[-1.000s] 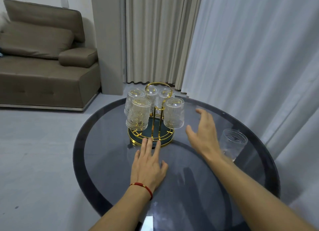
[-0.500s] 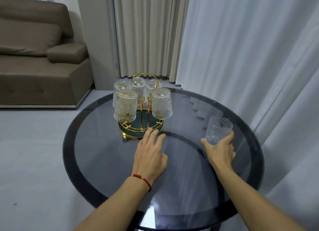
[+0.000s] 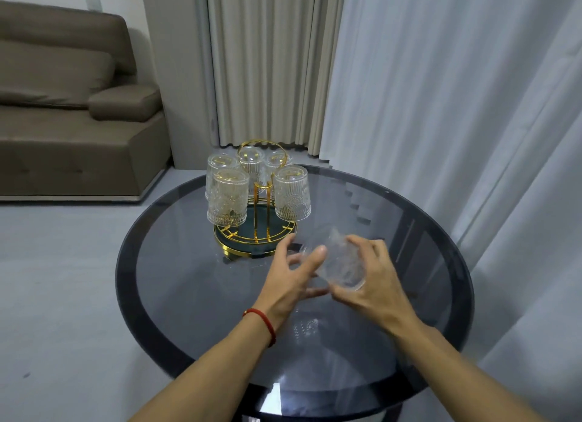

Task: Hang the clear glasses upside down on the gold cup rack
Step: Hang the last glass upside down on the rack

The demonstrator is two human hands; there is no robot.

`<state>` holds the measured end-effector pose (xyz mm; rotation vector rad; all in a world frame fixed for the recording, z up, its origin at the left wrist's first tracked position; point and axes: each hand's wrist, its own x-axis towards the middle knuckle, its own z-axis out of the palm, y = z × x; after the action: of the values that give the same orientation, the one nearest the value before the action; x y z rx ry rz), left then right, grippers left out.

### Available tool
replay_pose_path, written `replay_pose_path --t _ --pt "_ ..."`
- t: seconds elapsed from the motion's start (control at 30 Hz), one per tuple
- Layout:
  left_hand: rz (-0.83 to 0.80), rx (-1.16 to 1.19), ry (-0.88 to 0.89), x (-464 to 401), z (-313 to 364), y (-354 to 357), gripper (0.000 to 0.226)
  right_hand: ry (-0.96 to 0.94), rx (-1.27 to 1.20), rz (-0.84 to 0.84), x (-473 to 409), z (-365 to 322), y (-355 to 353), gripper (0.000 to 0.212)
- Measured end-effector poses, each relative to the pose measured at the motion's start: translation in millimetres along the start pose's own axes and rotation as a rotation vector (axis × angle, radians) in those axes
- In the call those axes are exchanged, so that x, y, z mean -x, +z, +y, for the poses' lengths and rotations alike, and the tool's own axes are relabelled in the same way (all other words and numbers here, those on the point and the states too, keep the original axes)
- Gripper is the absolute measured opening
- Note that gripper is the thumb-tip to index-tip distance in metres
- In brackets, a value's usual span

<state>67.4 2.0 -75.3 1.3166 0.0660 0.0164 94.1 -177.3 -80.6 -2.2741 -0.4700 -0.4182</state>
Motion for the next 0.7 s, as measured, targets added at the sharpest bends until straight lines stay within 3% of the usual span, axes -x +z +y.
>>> replay_pose_path --t 0.1,0.17,0.27,0.33,0.4,0.5,0.57,0.6,0.7 --pt "0.085 0.19 -0.066 3.4 7.7 -2.2 0.071 -0.117 0.003 -0.102 4.9 -17.1 11.7 0.087" --pt "0.135 0.318 -0.116 2.3 10.1 -9.7 0.055 -0.034 -0.11 -0.137 4.4 -29.6 16.3 0.088" --pt "0.095 0.429 -0.127 3.7 14.2 -18.2 0.054 0.224 -0.418 -0.164 2.7 -52.2 19.1 0.08" --pt "0.085 0.438 -0.094 2.6 15.1 -20.9 0.057 0.261 -0.435 -0.098 -0.3 -65.7 19.4 0.077" --pt "0.197 0.375 -0.062 -1.3 15.8 -24.6 0.061 0.226 -0.367 0.009 -8.3 -82.2 15.0 0.074" --pt "0.479 -0.123 0.104 -7.2 6.8 -36.0 0.046 0.158 -0.286 0.158 -32.8 -105.1 3.6 0.07" --pt "0.524 -0.537 0.321 -11.1 -7.2 -44.3 0.022 0.12 -0.277 0.204 -51.3 -119.2 -1.2 0.07" --pt "0.472 -0.687 0.382 -14.7 -14.2 -46.8 0.013 0.106 -0.272 0.214 -60.7 -126.2 -1.9 0.07" --pt "0.288 -1.031 0.381 -26.2 -31.0 -51.0 0.056 0.07 -0.236 0.224 -87.6 -145.8 2.6 0.069"
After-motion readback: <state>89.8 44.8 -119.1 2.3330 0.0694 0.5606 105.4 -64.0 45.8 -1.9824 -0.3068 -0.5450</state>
